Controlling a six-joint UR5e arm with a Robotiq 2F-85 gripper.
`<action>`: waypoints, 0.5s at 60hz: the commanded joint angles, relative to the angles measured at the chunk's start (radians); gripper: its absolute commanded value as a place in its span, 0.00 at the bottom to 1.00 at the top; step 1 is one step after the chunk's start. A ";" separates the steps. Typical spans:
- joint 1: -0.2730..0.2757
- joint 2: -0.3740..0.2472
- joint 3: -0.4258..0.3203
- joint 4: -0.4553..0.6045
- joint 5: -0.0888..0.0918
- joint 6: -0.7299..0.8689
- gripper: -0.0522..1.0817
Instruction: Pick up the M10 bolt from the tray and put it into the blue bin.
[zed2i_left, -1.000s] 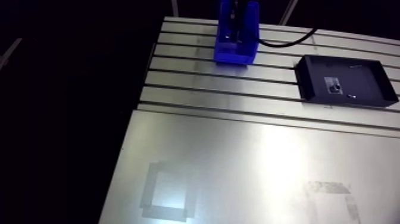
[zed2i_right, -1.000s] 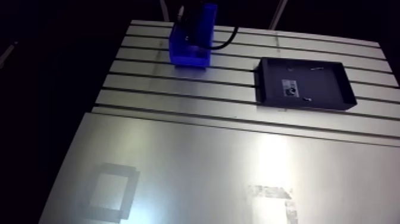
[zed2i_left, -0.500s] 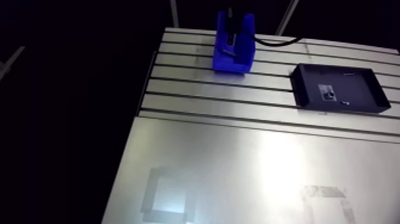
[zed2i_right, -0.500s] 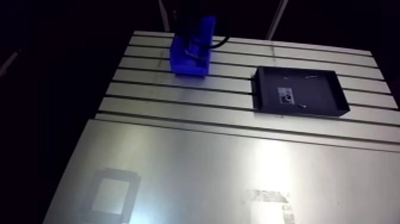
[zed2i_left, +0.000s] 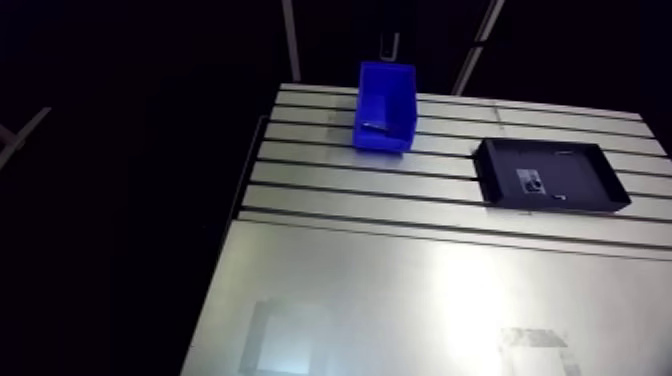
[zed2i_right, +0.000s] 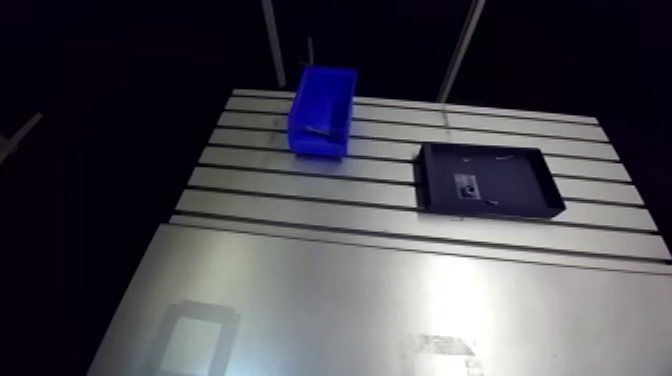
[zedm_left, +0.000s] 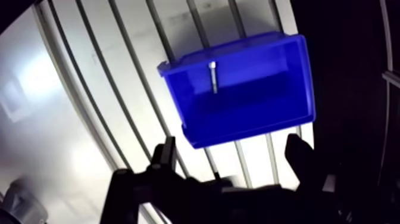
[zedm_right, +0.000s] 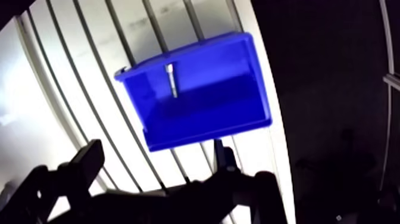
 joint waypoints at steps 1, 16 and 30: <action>-0.021 -0.085 -0.103 0.142 0.000 0.251 0.05; -0.096 -0.159 -0.122 0.173 -0.007 0.651 0.05; -0.151 -0.201 -0.098 0.212 -0.011 0.885 0.05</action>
